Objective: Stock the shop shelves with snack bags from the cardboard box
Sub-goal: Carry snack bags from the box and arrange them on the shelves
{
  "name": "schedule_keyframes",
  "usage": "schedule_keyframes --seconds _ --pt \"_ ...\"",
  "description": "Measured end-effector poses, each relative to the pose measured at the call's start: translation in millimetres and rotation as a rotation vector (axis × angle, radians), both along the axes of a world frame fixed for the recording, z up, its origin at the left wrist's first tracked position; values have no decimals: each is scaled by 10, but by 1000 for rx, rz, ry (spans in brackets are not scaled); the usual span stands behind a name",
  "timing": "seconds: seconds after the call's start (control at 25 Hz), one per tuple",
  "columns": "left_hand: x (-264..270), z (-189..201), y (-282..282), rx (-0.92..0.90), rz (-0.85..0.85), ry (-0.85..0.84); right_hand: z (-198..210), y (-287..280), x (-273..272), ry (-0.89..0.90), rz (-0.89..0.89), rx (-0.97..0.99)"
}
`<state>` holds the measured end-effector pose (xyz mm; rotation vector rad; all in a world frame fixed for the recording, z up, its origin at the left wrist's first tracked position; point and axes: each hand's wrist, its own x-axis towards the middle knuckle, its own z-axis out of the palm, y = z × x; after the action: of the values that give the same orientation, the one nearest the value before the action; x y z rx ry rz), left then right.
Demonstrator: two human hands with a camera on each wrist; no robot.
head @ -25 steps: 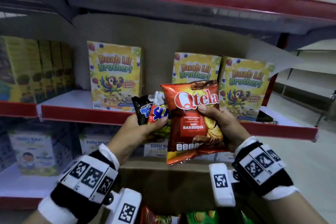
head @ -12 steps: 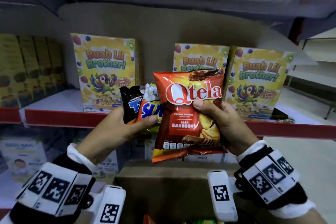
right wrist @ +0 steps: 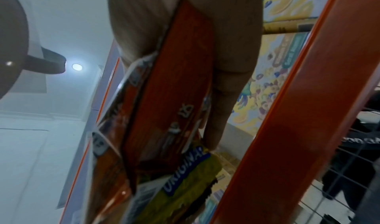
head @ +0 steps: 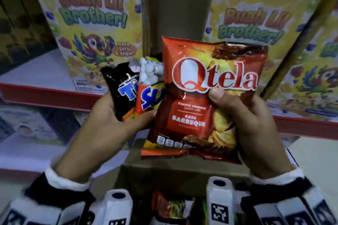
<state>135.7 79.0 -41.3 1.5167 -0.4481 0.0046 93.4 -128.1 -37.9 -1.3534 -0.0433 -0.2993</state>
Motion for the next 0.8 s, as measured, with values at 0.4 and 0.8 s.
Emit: schedule_keyframes --seconds 0.4,0.8 --pt "-479 1198 305 -39 228 256 1376 489 -438 207 43 -139" --pt "-475 4265 647 -107 258 87 4704 644 -336 16 119 -291"
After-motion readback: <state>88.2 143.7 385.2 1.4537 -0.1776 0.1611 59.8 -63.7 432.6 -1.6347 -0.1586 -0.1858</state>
